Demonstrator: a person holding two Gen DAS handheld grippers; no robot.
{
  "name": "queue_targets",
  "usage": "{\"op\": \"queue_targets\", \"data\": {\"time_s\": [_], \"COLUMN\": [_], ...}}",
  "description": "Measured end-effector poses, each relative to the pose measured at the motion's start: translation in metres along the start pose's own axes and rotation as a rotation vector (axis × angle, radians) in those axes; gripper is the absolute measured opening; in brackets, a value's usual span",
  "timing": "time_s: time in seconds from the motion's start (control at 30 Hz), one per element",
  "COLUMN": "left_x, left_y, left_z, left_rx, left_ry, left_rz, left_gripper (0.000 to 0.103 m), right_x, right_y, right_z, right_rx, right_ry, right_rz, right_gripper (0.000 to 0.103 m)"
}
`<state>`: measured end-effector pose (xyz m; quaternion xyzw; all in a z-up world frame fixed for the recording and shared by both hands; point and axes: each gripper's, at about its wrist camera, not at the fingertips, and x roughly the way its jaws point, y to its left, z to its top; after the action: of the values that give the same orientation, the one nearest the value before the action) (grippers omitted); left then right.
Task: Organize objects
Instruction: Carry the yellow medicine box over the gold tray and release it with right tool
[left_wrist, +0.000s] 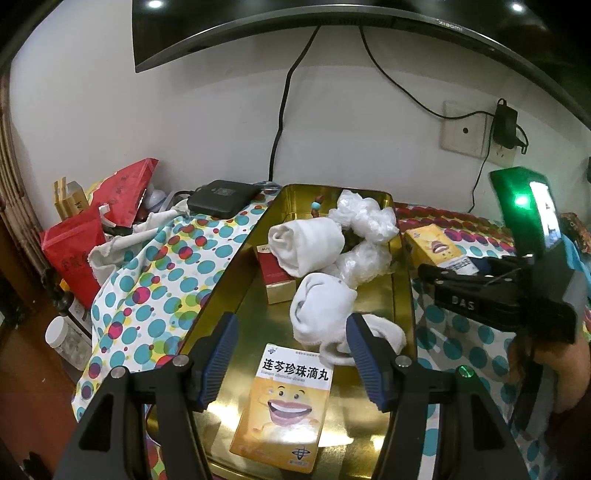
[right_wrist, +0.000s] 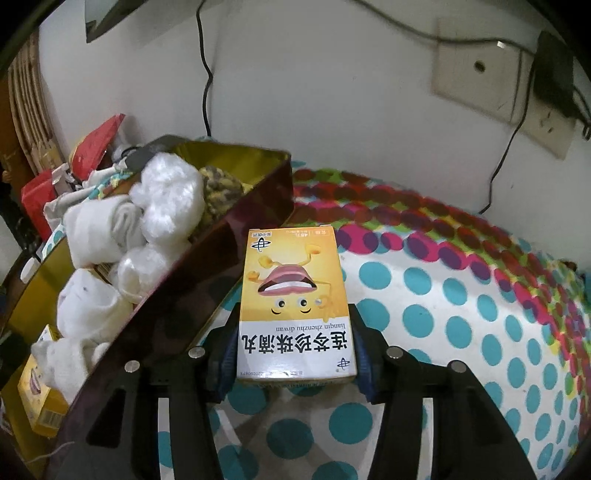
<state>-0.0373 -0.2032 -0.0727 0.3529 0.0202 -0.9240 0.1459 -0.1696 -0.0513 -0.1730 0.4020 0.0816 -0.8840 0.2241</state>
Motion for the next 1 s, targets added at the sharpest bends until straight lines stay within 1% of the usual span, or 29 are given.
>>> {"op": "queue_targets", "data": {"time_s": [0.13,0.23,0.33,0.43,0.7,0.8,1.0], "left_x": [-0.003,-0.007,-0.011,-0.016,-0.036,-0.045,-0.060], "left_y": [-0.001,-0.001,0.003,0.008,0.022,0.029,0.040], "left_z": [-0.002,-0.004,-0.006,-0.008,-0.013,-0.015,-0.020], "left_rx": [-0.011,-0.005,-0.016,-0.030,-0.044,-0.057,-0.075], "left_ry": [-0.001,-0.006,-0.004,-0.004,-0.008,-0.004,0.001], "left_rz": [-0.016,-0.011,-0.012,-0.009,0.017,0.018,0.027], "left_gripper": [0.062,0.062,0.062,0.062,0.062,0.062,0.062], "right_x": [-0.018,-0.033,-0.043,-0.050,-0.056,-0.057,-0.052], "right_y": [0.003,0.011,0.021,0.041,0.087,0.095,0.108], "right_z": [-0.001,0.002,0.008,0.013,0.011,0.009,0.008], "right_rx": [0.007,-0.012,-0.020,-0.052,-0.130,-0.147,-0.160], "right_ry": [-0.034,-0.073,-0.094,-0.113,-0.098,-0.095,-0.060], "right_rz": [0.008,0.016,0.059,0.096,0.157,0.155,0.151], "right_gripper": [0.049,0.049,0.049,0.049,0.049,0.049,0.049]}}
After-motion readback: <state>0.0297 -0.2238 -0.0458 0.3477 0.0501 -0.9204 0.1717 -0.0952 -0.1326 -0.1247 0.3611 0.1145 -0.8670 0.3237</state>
